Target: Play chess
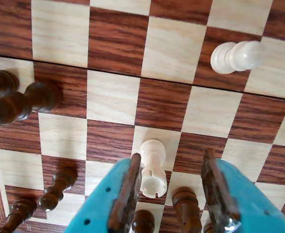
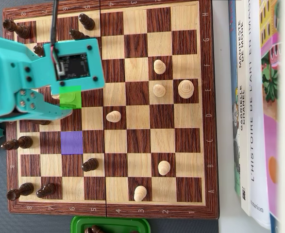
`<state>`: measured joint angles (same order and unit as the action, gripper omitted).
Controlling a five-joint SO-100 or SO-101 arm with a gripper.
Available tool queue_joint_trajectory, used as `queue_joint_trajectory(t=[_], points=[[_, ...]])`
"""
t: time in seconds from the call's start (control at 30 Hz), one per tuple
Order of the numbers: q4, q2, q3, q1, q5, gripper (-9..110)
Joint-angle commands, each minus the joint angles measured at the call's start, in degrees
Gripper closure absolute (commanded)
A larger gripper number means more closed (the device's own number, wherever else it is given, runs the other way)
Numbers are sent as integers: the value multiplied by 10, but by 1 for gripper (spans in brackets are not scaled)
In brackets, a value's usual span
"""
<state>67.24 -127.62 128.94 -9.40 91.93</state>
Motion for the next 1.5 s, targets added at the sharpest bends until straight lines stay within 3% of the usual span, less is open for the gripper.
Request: queue_joint_trajectory(t=[0.0,0.73,1.1,1.47], points=[[1,-50,-23,11,-4,83],[-16,-287,21,104,-41,83],[-183,-460,196,104,-41,83],[-398,-528,306,101,-45,83]])
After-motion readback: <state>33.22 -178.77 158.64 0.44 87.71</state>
